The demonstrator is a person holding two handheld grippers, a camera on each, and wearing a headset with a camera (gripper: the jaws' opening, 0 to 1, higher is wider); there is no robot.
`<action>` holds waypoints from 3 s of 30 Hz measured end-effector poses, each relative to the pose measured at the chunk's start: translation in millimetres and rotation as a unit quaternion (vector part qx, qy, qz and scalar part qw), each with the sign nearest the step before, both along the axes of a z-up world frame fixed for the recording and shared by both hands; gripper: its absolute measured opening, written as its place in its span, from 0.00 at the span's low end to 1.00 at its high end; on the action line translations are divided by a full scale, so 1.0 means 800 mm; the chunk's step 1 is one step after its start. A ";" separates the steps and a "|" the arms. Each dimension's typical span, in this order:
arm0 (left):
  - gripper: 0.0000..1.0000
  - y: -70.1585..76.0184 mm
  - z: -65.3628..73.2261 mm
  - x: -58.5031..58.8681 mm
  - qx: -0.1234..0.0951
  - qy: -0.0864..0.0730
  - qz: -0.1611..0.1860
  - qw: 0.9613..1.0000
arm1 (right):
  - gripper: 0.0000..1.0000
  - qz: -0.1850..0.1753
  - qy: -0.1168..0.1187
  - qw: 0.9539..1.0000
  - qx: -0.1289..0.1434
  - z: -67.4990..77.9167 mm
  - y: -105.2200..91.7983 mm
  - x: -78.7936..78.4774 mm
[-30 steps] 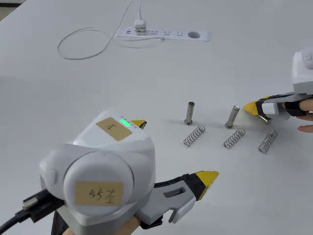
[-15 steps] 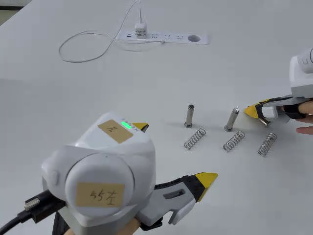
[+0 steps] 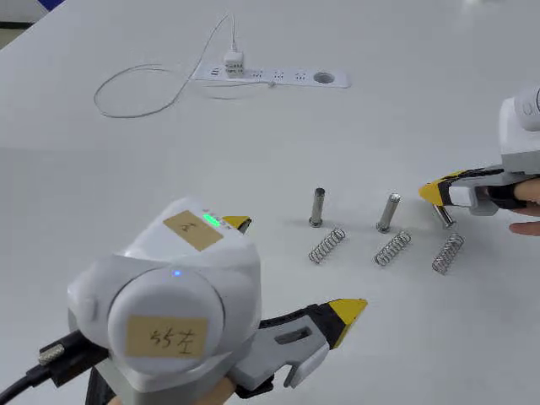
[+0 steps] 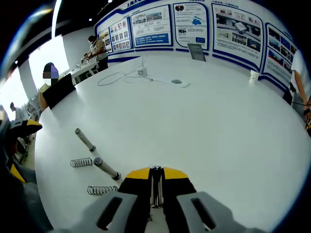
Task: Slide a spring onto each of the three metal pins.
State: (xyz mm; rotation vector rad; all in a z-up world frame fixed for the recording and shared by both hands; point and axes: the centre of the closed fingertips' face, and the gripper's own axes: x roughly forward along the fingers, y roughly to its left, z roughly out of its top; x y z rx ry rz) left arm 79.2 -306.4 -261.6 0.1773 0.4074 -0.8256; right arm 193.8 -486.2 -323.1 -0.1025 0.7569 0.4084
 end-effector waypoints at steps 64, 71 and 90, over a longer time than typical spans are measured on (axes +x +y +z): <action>0.75 -0.005 0.004 -0.005 0.000 -0.009 -0.012 1.000 | 0.09 -0.028 -0.015 0.999 -0.024 0.028 -0.012 -0.059; 0.74 -0.006 0.003 -0.007 0.000 -0.005 -0.014 1.000 | 0.12 -0.045 -0.024 0.999 0.010 0.037 -0.011 -0.056; 0.69 0.006 -0.009 0.014 0.024 0.016 0.008 1.000 | 0.28 -0.047 -0.073 0.996 0.033 0.074 -0.007 -0.077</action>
